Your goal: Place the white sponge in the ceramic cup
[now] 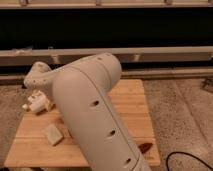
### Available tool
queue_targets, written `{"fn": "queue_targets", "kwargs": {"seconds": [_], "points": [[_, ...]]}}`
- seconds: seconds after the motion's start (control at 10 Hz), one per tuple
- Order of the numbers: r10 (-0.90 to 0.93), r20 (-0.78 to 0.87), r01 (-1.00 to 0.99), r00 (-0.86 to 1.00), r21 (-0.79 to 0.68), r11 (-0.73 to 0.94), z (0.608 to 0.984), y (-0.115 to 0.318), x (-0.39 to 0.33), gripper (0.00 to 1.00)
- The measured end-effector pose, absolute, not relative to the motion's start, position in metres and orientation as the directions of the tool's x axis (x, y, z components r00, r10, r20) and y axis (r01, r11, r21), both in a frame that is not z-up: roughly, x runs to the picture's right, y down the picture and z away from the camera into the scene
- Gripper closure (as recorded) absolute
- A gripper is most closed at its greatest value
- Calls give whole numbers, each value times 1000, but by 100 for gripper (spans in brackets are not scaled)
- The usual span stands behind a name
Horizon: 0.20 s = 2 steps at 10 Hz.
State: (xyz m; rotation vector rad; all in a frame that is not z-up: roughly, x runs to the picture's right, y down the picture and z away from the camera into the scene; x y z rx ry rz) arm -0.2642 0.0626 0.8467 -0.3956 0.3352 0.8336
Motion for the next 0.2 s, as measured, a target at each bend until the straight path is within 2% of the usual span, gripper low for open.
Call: {"fn": "queue_targets", "kwargs": {"seconds": [0.2], "points": [[635, -437, -759, 637, -209, 617, 847, 65, -267, 0]]}}
